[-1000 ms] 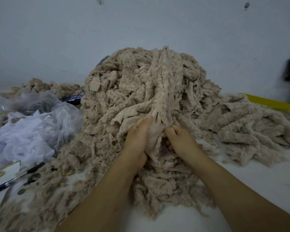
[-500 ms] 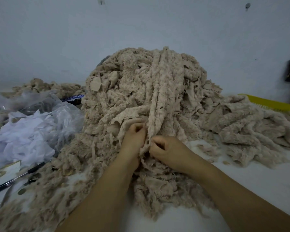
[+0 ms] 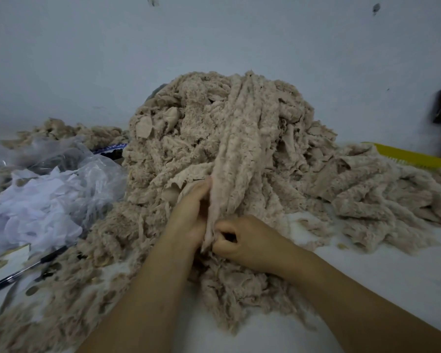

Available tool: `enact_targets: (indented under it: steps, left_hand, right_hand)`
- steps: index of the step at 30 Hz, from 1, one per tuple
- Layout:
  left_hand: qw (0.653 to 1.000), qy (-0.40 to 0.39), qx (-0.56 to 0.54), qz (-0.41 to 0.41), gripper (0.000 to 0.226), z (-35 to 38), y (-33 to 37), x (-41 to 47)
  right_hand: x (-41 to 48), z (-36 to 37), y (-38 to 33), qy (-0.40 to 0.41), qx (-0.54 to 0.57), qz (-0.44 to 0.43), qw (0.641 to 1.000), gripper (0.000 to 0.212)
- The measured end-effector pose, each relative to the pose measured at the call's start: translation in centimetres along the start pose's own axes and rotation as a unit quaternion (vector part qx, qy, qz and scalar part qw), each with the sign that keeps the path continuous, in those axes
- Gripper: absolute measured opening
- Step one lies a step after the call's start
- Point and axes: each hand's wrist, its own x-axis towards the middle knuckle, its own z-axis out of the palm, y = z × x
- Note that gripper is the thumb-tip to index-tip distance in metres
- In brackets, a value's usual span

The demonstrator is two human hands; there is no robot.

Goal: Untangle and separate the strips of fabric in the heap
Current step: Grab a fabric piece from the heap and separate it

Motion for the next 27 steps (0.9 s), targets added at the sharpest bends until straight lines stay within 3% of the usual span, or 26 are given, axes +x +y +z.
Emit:
enact_targets:
  steps: [2, 3, 5, 7, 9, 11, 14, 17, 19, 22, 24, 27]
  left_hand:
    - [0.993, -0.011, -0.115, -0.017, 0.018, -0.6, 0.6, 0.4]
    - [0.993, -0.008, -0.121, -0.013, 0.02, -0.8, 0.8, 0.6]
    - [0.999, 0.021, 0.022, 0.023, 0.027, -0.8, 0.7, 0.9]
    - [0.961, 0.032, 0.271, 0.05, 0.045, -0.6, -0.2, 0.8]
    - [0.931, 0.021, 0.36, 0.045, 0.042, -0.1, -0.9, 0.3]
    - [0.956, -0.01, 0.29, 0.039, 0.029, 0.2, -1.3, -0.1]
    - [0.996, 0.01, 0.09, 0.007, 0.017, 0.4, -1.1, -0.1]
    - [0.997, -0.017, -0.058, -0.052, 0.013, 0.4, -0.6, -0.2]
    - [0.994, -0.035, -0.079, -0.062, 0.011, 0.3, -0.5, 0.0]
    - [0.993, -0.035, 0.11, -0.02, 0.022, 0.2, -0.5, -0.2]
    - [0.966, -0.044, 0.253, 0.014, 0.021, 0.5, -0.8, -0.7]
    - [0.927, -0.088, 0.363, 0.031, 0.017, 0.9, -1.6, -1.3]
  right_hand:
    - [0.0, 0.0, 0.5, 0.003, 0.017, 0.017, 1.0, 0.026]
    - [0.0, 0.0, 0.7, 0.005, 0.018, 0.023, 1.0, 0.026]
    - [0.1, 0.0, 1.0, 0.008, 0.008, 0.025, 1.0, 0.024]
    - [0.2, 0.2, 0.9, 0.006, 0.007, 0.013, 1.0, 0.021]
    - [0.2, 0.5, 0.6, 0.001, 0.006, 0.003, 1.0, 0.019]
    - [0.2, 0.6, 0.6, 0.002, 0.011, 0.006, 1.0, 0.022]
    - [0.1, 0.2, 1.1, -0.003, 0.04, 0.029, 0.999, 0.027]
    - [0.1, -0.1, 1.3, -0.021, 0.051, 0.034, 0.998, 0.026]
    - [-0.1, -0.1, 1.4, -0.022, 0.063, 0.048, 0.997, 0.03]
    - [0.0, -0.7, 1.7, 0.022, 0.157, 0.146, 0.977, 0.043]
    - [0.4, -1.3, 2.3, 0.103, 0.259, 0.223, 0.934, 0.052]
    - [0.8, -1.7, 3.5, 0.16, 0.374, 0.248, 0.879, 0.065]
